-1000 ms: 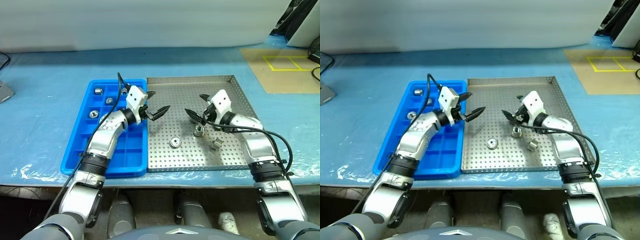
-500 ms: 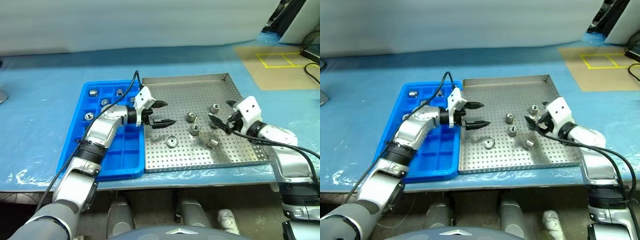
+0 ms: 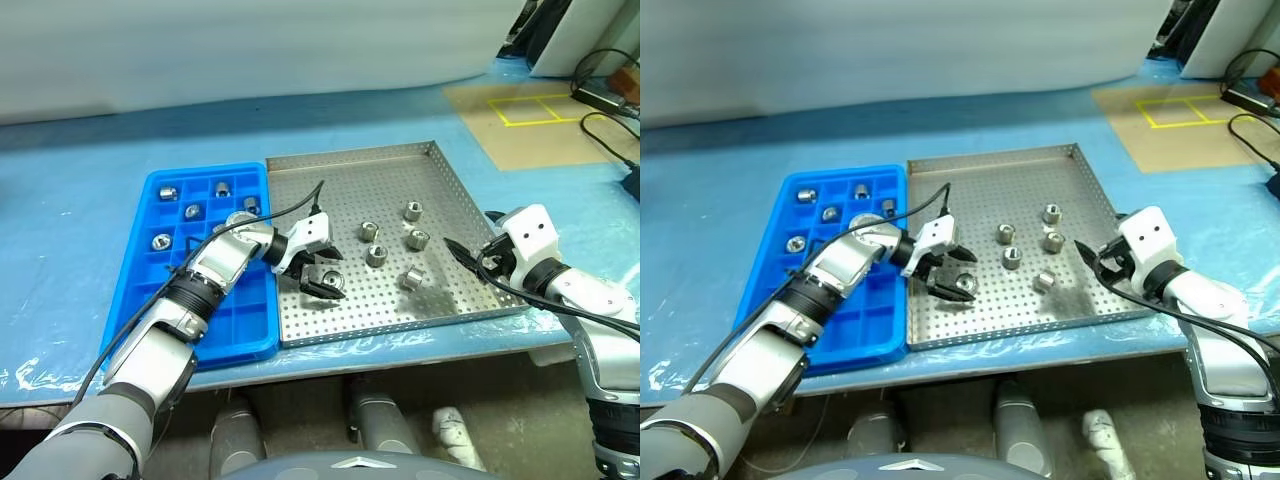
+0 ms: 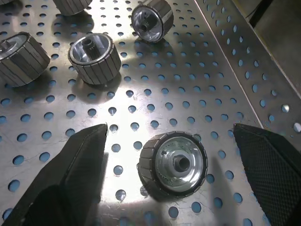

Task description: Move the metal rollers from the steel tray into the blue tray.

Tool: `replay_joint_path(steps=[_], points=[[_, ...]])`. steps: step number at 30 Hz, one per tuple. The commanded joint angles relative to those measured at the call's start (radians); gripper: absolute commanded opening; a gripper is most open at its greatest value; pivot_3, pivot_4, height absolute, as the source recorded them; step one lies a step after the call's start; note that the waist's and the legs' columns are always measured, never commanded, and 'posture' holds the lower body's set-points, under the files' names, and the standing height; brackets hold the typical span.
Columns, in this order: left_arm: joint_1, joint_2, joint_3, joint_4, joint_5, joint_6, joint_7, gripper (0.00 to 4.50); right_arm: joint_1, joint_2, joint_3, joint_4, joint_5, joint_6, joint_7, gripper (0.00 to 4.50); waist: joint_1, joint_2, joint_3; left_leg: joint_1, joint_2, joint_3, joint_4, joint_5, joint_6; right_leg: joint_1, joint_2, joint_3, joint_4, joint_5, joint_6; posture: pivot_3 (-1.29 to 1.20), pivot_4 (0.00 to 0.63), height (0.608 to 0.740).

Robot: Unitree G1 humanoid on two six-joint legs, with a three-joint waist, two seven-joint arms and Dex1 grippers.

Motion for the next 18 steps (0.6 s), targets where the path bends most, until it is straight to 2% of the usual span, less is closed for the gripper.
replay_joint_path(steps=[1, 7, 12, 18], points=[[-0.005, 0.004, -0.037, 0.094, 0.092, -0.112, 0.045, 3.9, 0.001, -0.015, -0.042, -0.057, 0.018, 0.009, -0.011, 4.5, -0.015, 0.0, 0.0, 0.0, 0.0, 0.0, 0.0, 0.0, 0.0, 0.0, 0.0, 0.0, -0.001, 0.0, 0.001, -0.57, 0.15, 0.74], [0.003, -0.024, 0.007, 0.078, 0.048, -0.155, 0.014, 1.85, -0.005, -0.009, -0.028, -0.052, 0.013, 0.01, -0.018, 4.5, -0.023, 0.002, -0.002, 0.0, 0.0, 0.0, 0.002, -0.002, 0.003, 0.005, 0.0, -0.001, -0.006, 0.0, 0.001, -0.55, 0.15, 0.74], [-0.01, -0.077, 0.189, -0.029, -0.136, 0.007, 0.054, 1.77, -0.049, 0.002, 0.012, -0.028, 0.021, -0.001, -0.009, 4.5, -0.019, 0.002, -0.002, -0.002, -0.001, 0.0, 0.004, -0.004, 0.006, 0.006, -0.001, 0.0, -0.007, 0.002, -0.001, -0.51, 0.15, 0.74], [0.025, -0.027, 0.305, -0.124, -0.145, 0.061, 0.215, 1.77, -0.235, 0.076, 0.163, 0.086, 0.026, -0.035, 0.031, 4.5, -0.021, 0.003, -0.002, 0.001, 0.0, -0.001, 0.003, -0.004, 0.006, 0.006, 0.0, -0.001, -0.005, 0.004, -0.005, -0.34, 0.15, 0.74]])
